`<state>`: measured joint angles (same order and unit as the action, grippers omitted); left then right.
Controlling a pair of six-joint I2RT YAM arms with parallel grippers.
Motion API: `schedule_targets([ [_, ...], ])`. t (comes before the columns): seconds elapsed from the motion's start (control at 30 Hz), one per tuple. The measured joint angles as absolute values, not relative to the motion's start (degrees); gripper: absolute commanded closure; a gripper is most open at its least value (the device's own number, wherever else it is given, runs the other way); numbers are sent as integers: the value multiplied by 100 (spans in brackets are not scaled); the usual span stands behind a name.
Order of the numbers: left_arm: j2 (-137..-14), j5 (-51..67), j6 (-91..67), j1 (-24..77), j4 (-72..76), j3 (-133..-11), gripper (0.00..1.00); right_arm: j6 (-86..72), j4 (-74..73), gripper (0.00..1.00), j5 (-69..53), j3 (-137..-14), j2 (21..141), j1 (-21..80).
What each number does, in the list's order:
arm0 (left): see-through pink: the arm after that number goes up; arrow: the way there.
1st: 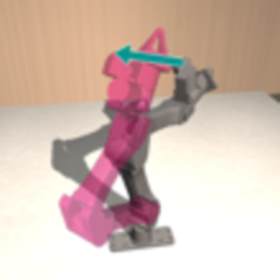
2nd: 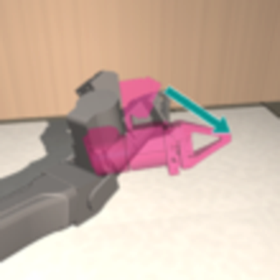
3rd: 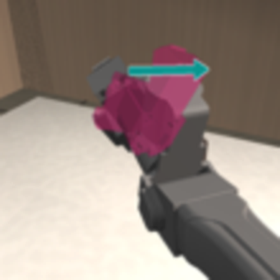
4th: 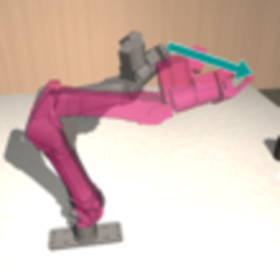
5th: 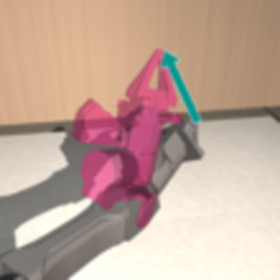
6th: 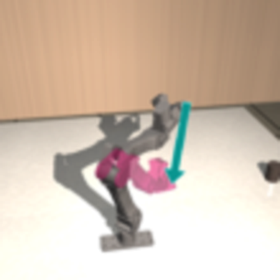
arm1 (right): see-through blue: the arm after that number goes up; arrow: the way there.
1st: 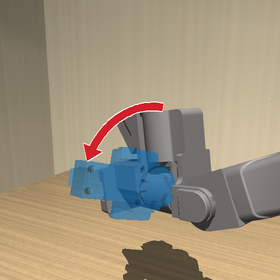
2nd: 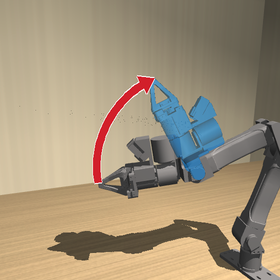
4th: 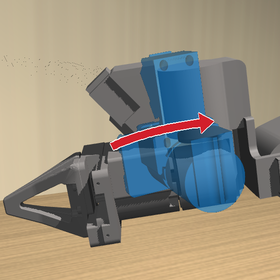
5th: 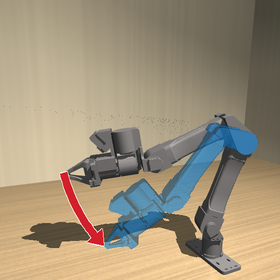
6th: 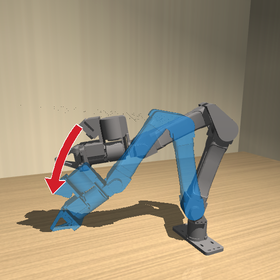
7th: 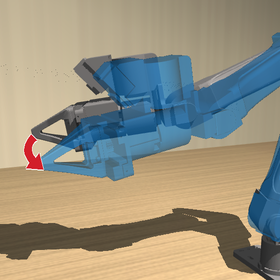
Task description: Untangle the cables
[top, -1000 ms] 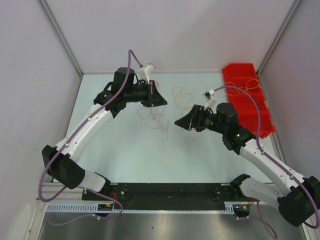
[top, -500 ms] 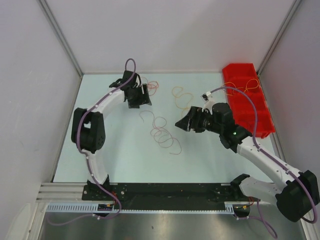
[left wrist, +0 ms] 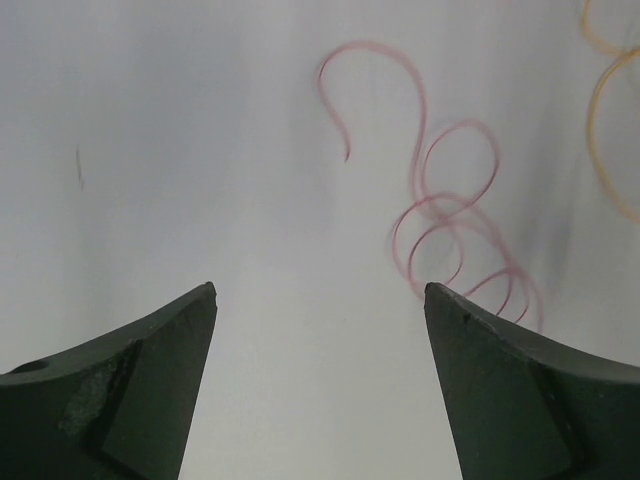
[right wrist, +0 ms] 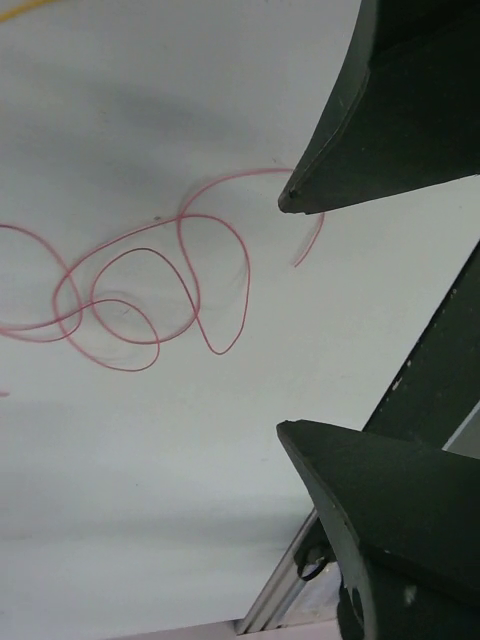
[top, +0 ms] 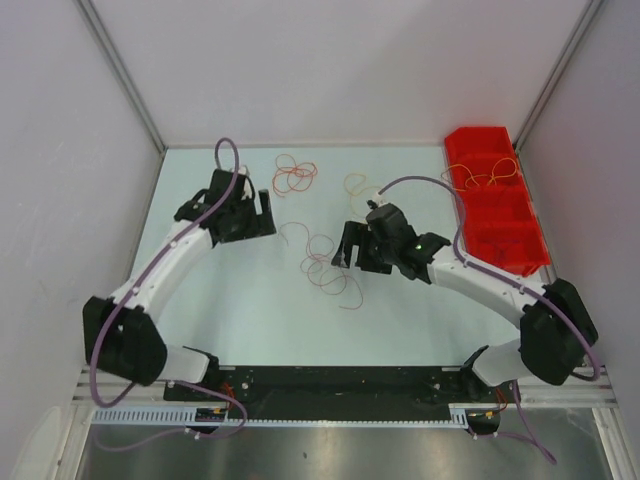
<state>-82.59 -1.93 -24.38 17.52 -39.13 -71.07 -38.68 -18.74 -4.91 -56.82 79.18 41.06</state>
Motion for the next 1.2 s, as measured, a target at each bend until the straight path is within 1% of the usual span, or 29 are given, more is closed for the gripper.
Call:
schedule_targets([
  [0.17,-6831,-220,-2305,1826,-4180,-5734,10,-5013,-2036,8,-47,-5714,8434,4582],
  [0.3,-5673,-117,-2233,1879,-4158,-5162,10,-5927,-1929,7,193,-5714,8656,4836],
  [0.43,-4925,1,-2200,1905,-4056,-4740,11,-6799,-1535,6,513,-5638,8764,4960],
  [0.57,-4650,71,-2185,1966,-3955,-4580,11,-7769,-705,7,910,-4932,8733,5043],
  [0.67,-4499,115,-2171,1973,-3889,-4565,11,-8256,-480,8,1133,-4602,8772,5059],
  [0.9,-4381,252,-2132,2010,-3736,-4521,10,-9021,572,10,1420,-4436,9118,5140],
  [1.2,-4307,296,-2132,2206,-3736,-4471,11,-9432,1219,16,1514,-4359,9699,5142],
])
